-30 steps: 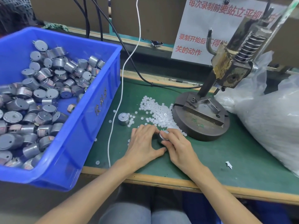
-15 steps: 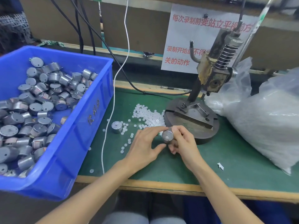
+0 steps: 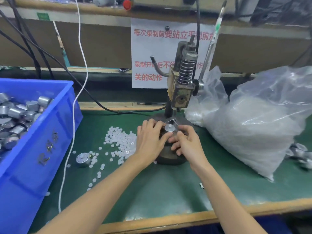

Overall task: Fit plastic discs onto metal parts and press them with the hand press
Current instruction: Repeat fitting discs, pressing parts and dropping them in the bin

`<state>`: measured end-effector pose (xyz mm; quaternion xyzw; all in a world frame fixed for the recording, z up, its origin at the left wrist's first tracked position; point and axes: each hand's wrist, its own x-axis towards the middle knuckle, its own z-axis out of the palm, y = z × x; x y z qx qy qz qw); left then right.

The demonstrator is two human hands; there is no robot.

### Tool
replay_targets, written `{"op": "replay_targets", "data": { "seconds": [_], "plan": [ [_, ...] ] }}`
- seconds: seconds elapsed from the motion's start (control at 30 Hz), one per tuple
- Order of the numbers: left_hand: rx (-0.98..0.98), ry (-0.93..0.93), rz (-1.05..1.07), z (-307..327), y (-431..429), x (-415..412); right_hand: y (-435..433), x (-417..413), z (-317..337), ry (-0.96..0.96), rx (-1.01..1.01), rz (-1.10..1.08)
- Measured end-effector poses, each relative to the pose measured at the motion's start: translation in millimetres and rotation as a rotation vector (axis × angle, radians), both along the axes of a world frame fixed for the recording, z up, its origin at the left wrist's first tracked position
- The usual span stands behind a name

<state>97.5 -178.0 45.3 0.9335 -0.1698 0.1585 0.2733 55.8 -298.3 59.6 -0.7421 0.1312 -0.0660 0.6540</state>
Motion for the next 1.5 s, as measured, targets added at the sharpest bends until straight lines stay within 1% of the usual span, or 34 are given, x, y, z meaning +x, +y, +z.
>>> {"op": "replay_targets", "data": {
  "seconds": [0.1,0.17,0.27,0.4,0.47,0.53,0.57,0.6,0.67,0.73,0.8,0.93,1.0,1.07,1.23,1.33,1.4,1.5],
  "plan": [
    [-0.08,-0.05,0.042,-2.5,-7.3,9.6,-2.2,0.4,-3.9,-0.018,-0.074,0.015],
    [-0.135,-0.024,0.019,0.1,-11.2,16.9,-5.7,1.3,-4.9,-0.039,-0.112,0.008],
    [-0.119,-0.011,-0.025,1.6,-15.2,24.3,-15.7,3.4,-2.7,-0.117,-0.159,-0.059],
    [-0.101,-0.046,-0.022,0.1,-18.2,23.2,-25.0,12.5,16.3,-0.284,-0.175,-0.253],
    [-0.081,-0.051,-0.026,0.7,-18.2,23.3,-29.2,23.0,43.3,-0.406,-0.195,-0.365],
    [-0.061,-0.042,-0.037,2.9,-17.1,24.3,-36.9,41.6,82.2,-0.542,-0.176,-0.433],
    [-0.048,-0.036,-0.042,4.2,-16.3,24.6,-42.1,53.9,105.4,-0.571,-0.148,-0.429],
    [-0.035,-0.032,-0.045,5.6,-16.1,24.9,-47.0,65.8,129.2,-0.562,-0.117,-0.392],
    [-0.012,-0.025,-0.047,7.9,-15.7,24.6,-54.3,83.8,169.0,-0.468,-0.07,-0.256],
    [-0.008,-0.024,-0.046,8.6,-15.5,24.6,-55.2,88.0,186.4,-0.417,-0.037,-0.157],
    [-0.019,-0.027,-0.046,8.5,-14.9,24.6,-52.3,77.3,180.6,-0.502,-0.029,-0.171],
    [-0.025,-0.04,-0.047,6.9,-14.9,25.3,-38.7,34.4,136.1,-0.798,0.009,-0.228],
    [-0.026,-0.043,-0.047,5.7,-14.7,25.2,-29.9,21.5,117.4,-0.879,0.014,-0.221],
    [-0.013,-0.053,-0.042,5.7,-15.4,25.2,-24.6,19.9,106.4,-0.922,0.025,-0.232],
    [0.01,-0.057,-0.048,5.9,-15.1,26.0,-18.3,22.1,102.8,-0.955,0.081,-0.286],
    [0.043,-0.05,-0.054,5.8,-16.6,26.2,-18.1,31.7,116.6,-0.922,0.129,-0.291],
    [0.059,-0.032,-0.058,6.2,-18.0,25.3,-20.3,42.3,129.3,-0.822,0.171,-0.258],
    [0.078,-0.024,-0.041,7.0,-17.7,23.4,-26.1,47.9,127.1,-0.624,0.145,-0.258]
  ]
}}
